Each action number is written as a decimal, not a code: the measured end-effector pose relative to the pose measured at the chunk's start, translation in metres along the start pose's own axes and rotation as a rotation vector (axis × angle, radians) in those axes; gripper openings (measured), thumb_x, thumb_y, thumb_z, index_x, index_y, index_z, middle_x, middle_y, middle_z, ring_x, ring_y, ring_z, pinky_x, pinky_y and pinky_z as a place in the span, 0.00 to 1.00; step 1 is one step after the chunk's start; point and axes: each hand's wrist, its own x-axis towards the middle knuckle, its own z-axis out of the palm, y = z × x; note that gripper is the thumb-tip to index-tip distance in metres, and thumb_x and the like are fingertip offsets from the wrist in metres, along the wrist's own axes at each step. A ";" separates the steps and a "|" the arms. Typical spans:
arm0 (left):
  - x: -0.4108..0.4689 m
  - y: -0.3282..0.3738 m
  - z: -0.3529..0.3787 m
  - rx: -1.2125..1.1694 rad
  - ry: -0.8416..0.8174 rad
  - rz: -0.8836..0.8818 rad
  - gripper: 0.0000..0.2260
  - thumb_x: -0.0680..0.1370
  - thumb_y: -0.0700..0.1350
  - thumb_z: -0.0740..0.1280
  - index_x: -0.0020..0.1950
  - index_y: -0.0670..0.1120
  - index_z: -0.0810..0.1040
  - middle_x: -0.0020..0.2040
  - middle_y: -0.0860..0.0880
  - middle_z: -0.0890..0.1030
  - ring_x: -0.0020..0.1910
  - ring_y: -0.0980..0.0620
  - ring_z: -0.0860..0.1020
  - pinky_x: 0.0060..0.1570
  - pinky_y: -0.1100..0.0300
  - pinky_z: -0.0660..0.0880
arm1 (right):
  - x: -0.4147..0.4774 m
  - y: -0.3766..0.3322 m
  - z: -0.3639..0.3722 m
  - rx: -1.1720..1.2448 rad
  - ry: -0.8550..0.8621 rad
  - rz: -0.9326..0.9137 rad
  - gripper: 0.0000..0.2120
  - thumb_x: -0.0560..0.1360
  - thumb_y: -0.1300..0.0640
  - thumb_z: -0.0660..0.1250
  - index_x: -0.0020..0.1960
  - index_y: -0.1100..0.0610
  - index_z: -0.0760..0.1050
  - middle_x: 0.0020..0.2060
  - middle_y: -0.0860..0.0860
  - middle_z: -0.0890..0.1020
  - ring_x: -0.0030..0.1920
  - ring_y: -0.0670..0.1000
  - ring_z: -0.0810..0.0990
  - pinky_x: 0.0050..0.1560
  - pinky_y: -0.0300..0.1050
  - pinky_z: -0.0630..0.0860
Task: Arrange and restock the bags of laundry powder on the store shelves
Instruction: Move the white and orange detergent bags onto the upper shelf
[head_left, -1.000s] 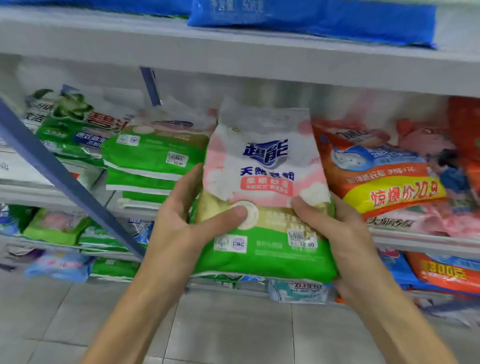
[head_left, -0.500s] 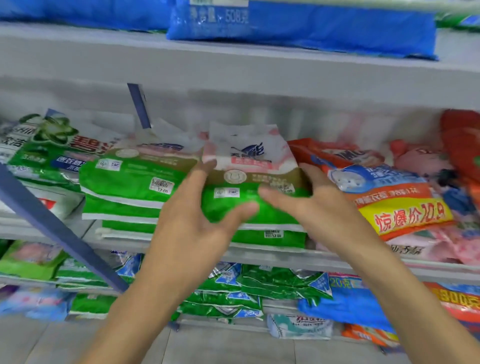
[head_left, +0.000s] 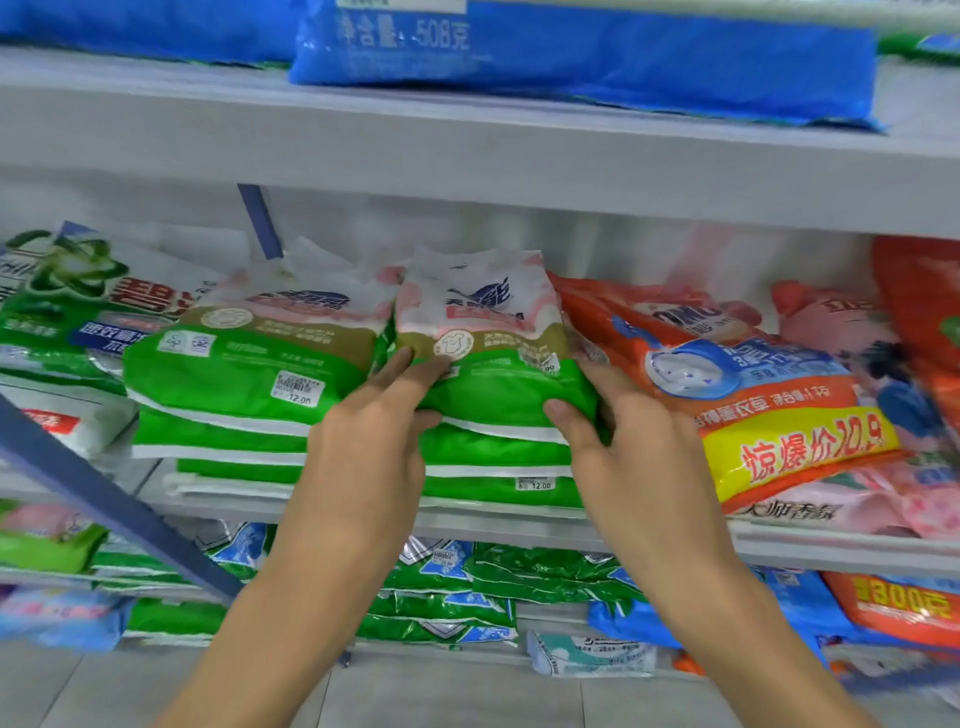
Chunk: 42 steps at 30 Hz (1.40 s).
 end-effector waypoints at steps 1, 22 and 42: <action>-0.001 -0.002 0.000 -0.011 0.021 0.010 0.27 0.74 0.26 0.70 0.69 0.49 0.80 0.69 0.44 0.78 0.54 0.57 0.80 0.58 0.62 0.75 | -0.003 0.003 0.000 0.011 0.023 0.001 0.17 0.80 0.51 0.69 0.69 0.48 0.77 0.51 0.49 0.87 0.50 0.55 0.82 0.48 0.45 0.72; -0.023 0.002 0.007 0.175 -0.046 -0.111 0.35 0.69 0.24 0.73 0.72 0.48 0.75 0.69 0.39 0.78 0.47 0.43 0.86 0.39 0.45 0.83 | -0.021 -0.013 0.013 0.040 0.060 0.160 0.04 0.83 0.54 0.63 0.53 0.49 0.68 0.48 0.45 0.75 0.50 0.51 0.74 0.46 0.47 0.67; -0.016 0.048 0.008 0.316 -0.007 -0.004 0.15 0.80 0.44 0.66 0.58 0.34 0.81 0.53 0.34 0.83 0.58 0.33 0.78 0.57 0.40 0.76 | 0.011 -0.001 -0.070 -0.036 -0.136 0.245 0.09 0.78 0.58 0.68 0.56 0.53 0.83 0.47 0.50 0.86 0.49 0.52 0.84 0.53 0.44 0.80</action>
